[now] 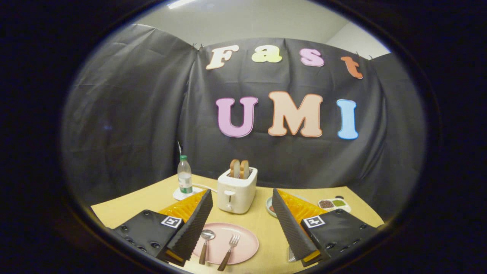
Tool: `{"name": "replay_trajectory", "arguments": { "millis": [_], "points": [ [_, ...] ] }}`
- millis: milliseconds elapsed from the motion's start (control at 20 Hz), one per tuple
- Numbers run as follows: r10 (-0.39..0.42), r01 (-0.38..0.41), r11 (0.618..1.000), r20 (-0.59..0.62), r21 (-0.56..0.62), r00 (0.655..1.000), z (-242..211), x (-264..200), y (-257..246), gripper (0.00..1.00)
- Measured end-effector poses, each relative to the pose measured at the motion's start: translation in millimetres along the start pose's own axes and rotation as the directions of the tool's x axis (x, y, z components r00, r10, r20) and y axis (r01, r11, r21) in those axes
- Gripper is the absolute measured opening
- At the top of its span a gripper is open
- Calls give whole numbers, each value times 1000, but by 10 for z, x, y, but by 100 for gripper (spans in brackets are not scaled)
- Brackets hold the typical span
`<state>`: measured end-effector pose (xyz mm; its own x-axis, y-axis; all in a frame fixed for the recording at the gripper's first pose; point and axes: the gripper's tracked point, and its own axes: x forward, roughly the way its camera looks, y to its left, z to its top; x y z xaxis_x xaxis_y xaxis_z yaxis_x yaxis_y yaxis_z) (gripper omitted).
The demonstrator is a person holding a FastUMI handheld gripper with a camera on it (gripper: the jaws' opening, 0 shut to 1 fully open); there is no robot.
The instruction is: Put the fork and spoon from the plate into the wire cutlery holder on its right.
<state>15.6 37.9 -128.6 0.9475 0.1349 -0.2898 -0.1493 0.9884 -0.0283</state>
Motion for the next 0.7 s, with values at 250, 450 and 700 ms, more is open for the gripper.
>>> {"name": "replay_trajectory", "arguments": {
  "millis": [250,450,700],
  "points": [
    [27,-30,999,-145,-16,989,-540,91,93,99],
    [41,-50,998,-243,-32,969,-924,134,160,99],
    [38,-63,996,-348,-61,937,-1395,212,197,100]
  ]
}}
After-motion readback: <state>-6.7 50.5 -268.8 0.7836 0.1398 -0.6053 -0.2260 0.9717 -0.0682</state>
